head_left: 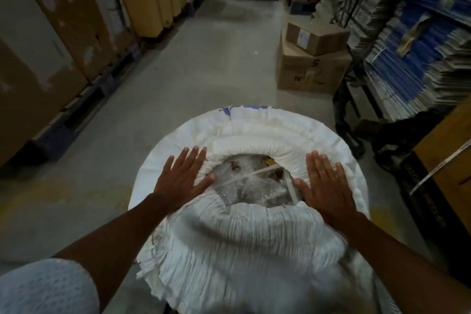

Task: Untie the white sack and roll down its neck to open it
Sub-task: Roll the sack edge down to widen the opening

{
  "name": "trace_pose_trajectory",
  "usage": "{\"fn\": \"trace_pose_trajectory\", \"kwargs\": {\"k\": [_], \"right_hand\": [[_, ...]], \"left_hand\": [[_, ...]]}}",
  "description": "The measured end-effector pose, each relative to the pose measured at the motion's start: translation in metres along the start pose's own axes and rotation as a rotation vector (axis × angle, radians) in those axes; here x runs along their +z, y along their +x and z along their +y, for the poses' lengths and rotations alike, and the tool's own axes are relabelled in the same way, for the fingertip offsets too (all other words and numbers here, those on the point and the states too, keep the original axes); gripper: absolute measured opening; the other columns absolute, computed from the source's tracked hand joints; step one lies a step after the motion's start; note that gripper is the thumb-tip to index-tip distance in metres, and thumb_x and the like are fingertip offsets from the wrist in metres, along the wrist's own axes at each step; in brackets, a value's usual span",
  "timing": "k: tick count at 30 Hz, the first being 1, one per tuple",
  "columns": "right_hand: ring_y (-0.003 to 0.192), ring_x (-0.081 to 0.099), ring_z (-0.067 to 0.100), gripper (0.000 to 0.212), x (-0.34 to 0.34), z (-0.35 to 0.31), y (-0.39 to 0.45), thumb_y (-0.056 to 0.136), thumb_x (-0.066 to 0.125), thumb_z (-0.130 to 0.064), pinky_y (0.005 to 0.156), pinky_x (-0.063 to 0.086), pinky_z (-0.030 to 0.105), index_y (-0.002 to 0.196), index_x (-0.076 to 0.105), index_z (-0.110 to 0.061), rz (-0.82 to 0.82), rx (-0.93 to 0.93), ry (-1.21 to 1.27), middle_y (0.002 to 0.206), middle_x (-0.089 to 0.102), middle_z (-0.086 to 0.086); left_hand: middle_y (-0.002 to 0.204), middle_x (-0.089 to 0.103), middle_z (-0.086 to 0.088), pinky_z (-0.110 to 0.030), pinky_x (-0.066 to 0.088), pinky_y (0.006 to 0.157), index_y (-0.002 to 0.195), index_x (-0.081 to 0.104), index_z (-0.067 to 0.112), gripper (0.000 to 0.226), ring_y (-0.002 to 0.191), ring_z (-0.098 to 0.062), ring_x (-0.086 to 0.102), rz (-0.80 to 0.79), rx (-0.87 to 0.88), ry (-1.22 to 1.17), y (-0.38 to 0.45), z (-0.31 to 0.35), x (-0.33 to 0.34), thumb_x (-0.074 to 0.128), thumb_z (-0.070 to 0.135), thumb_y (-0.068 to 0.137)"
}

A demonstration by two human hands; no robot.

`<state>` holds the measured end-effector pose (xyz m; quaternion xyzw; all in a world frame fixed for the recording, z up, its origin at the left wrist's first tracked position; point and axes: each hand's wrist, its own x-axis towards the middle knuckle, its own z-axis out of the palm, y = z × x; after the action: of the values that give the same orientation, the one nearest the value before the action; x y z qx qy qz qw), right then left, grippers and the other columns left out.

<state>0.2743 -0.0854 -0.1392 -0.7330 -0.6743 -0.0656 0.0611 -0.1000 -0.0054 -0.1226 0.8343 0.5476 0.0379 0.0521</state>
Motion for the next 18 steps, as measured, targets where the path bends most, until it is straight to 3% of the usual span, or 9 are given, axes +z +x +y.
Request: {"fn": "trace_pose_trajectory", "kwargs": {"k": [3, 6, 9, 11, 13, 16, 18], "right_hand": [[0.154, 0.011, 0.022, 0.079, 0.005, 0.002, 0.002, 0.096, 0.013, -0.063, 0.124, 0.005, 0.048, 0.158, 0.012, -0.014, -0.010, -0.015, 0.026, 0.166, 0.014, 0.008], [0.154, 0.009, 0.023, 0.080, -0.013, 0.002, 0.004, 0.097, 0.013, -0.062, 0.124, 0.003, 0.048, 0.158, 0.014, -0.011, 0.069, -0.047, 0.098, 0.166, 0.014, 0.010], [0.151, 0.021, 0.025, 0.069, -0.055, -0.011, -0.004, 0.100, 0.028, -0.050, 0.124, 0.013, 0.050, 0.151, 0.035, -0.005, 0.237, -0.189, 0.306, 0.161, 0.029, 0.014], [0.146, 0.035, 0.024, 0.061, -0.085, -0.021, -0.018, 0.101, 0.035, -0.047, 0.119, 0.027, 0.049, 0.144, 0.048, -0.005, 0.289, -0.340, 0.437, 0.154, 0.043, 0.012], [0.136, 0.048, 0.022, 0.069, -0.108, -0.027, -0.035, 0.097, 0.037, -0.062, 0.111, 0.041, 0.046, 0.142, 0.052, -0.011, 0.184, -0.477, 0.478, 0.144, 0.054, 0.010], [0.126, 0.055, 0.020, 0.093, -0.118, -0.033, -0.060, 0.079, 0.040, -0.087, 0.107, 0.046, 0.042, 0.145, 0.047, -0.021, -0.049, -0.652, 0.254, 0.135, 0.061, 0.005], [0.110, 0.065, 0.018, 0.091, -0.111, -0.034, -0.069, 0.079, 0.040, -0.088, 0.093, 0.055, 0.036, 0.137, 0.054, -0.020, -0.122, -0.715, 0.134, 0.123, 0.068, 0.001]], "left_hand": [[0.167, 0.004, 0.003, -0.051, 0.012, 0.124, 0.158, 0.008, 0.028, 0.101, 0.155, -0.020, 0.003, -0.001, 0.003, -0.043, 0.001, -0.003, 0.014, -0.010, 0.087, 0.077], [0.165, 0.022, -0.008, -0.054, 0.020, 0.122, 0.156, 0.027, 0.019, 0.086, 0.153, -0.025, 0.019, 0.142, 0.070, -0.062, 0.003, -0.001, -0.001, 0.002, 0.073, 0.093], [0.158, 0.036, -0.011, -0.052, 0.019, 0.122, 0.148, 0.043, 0.009, 0.070, 0.149, -0.026, 0.031, 0.377, 0.260, -0.165, -0.006, 0.017, -0.047, 0.014, 0.055, 0.103], [0.156, 0.040, -0.011, -0.051, 0.019, 0.122, 0.144, 0.048, 0.008, 0.063, 0.148, -0.025, 0.032, 0.435, 0.471, -0.202, -0.020, 0.031, -0.072, 0.025, 0.049, 0.103], [0.155, 0.042, -0.011, -0.050, 0.026, 0.120, 0.144, 0.048, 0.009, 0.069, 0.147, -0.024, 0.035, 0.337, 0.676, -0.220, -0.039, 0.042, -0.085, 0.045, 0.057, 0.094], [0.142, 0.057, -0.010, -0.044, 0.031, 0.119, 0.139, 0.054, 0.009, 0.087, 0.136, -0.023, 0.049, 0.142, 0.855, -0.087, -0.063, 0.051, -0.077, 0.060, 0.073, 0.080], [0.115, 0.068, -0.004, -0.040, 0.040, 0.112, 0.125, 0.061, 0.014, 0.054, 0.110, -0.023, 0.063, 0.132, 0.924, 0.007, -0.074, 0.055, -0.065, 0.064, 0.054, 0.088]]}}
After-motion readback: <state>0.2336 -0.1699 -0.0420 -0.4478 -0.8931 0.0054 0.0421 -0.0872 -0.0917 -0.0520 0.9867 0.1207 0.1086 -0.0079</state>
